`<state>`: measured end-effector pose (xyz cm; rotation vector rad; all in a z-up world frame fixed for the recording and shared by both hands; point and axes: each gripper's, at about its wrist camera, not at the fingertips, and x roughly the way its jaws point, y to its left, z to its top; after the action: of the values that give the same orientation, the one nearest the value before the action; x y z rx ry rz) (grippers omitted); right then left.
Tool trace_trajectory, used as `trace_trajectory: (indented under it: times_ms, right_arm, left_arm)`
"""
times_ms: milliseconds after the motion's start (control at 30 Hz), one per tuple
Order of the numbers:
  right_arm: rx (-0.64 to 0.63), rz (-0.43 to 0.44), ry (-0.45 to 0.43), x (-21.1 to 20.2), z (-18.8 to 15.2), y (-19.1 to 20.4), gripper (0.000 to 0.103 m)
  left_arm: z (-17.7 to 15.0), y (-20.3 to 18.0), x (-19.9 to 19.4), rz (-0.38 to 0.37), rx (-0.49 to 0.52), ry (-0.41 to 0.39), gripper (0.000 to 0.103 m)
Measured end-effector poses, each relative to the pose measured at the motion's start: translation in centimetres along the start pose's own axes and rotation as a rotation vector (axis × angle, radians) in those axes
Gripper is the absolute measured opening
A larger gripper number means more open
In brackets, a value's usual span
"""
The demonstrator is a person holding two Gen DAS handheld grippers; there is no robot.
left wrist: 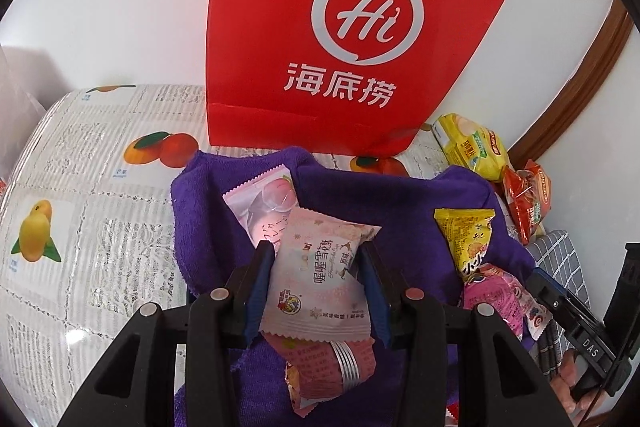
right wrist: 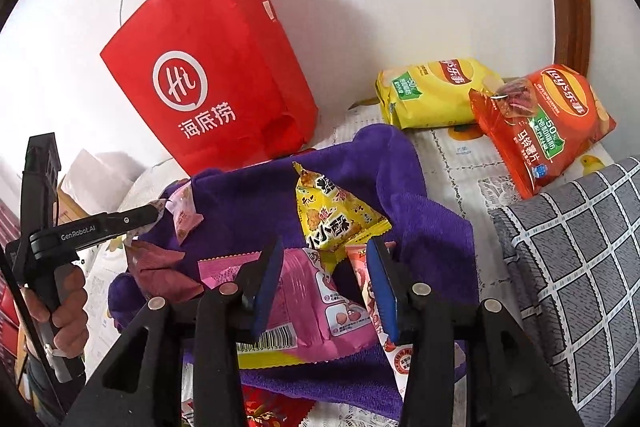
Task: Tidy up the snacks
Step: 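Release the tube snack onto the towel with right while left releases the pale pink packet, then grasp the red gold-lettered bag with right while left reaches toward the blue packet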
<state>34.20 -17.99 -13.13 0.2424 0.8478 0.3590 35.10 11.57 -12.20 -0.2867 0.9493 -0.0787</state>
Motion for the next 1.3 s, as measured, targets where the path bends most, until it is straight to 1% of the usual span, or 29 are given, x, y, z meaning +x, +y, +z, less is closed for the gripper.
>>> trace_trajectory:
  times_ms: [300, 433, 600, 733, 900, 933, 1000, 1167, 1300]
  right_arm:
    - [0.009, 0.001, -0.002, -0.1, 0.0, -0.2, 0.043]
    - [0.004, 0.000, -0.007, -0.4, -0.1, -0.2, 0.043]
    - [-0.013, -0.004, -0.018, -1.3, -0.4, 0.4, 0.043]
    - [-0.028, 0.028, -0.041, -3.0, -0.9, 1.5, 0.043]
    - [-0.063, 0.062, -0.035, -5.3, -2.8, 3.0, 0.044]
    - [-0.075, 0.063, -0.036, -5.8, -3.4, 3.3, 0.045]
    - [-0.093, 0.072, -0.027, -6.7, -4.7, 3.9, 0.048]
    - [-0.146, 0.068, 0.006, -7.3, -7.3, 4.9, 0.049]
    - [-0.170, 0.067, 0.020, -7.0, -8.6, 5.8, 0.049]
  left_arm:
    - [0.0, 0.3, 0.5, 0.059, 0.000, 0.021, 0.043]
    - [0.1, 0.5, 0.6, 0.051, -0.010, 0.032, 0.043]
    - [0.3, 0.4, 0.0, 0.018, -0.012, 0.036, 0.045]
    - [0.3, 0.0, -0.9, 0.014, -0.005, 0.026, 0.048]
    - [0.1, -0.8, -2.3, 0.010, 0.004, 0.019, 0.052]
    - [-0.1, -1.0, -2.7, 0.005, 0.008, 0.017, 0.055]
    - [-0.6, -1.3, -3.4, -0.005, 0.011, 0.014, 0.057]
    - [-3.2, -1.4, -5.0, -0.064, 0.003, 0.011, 0.059]
    - [-5.5, -1.3, -6.1, -0.090, 0.011, 0.010, 0.059]
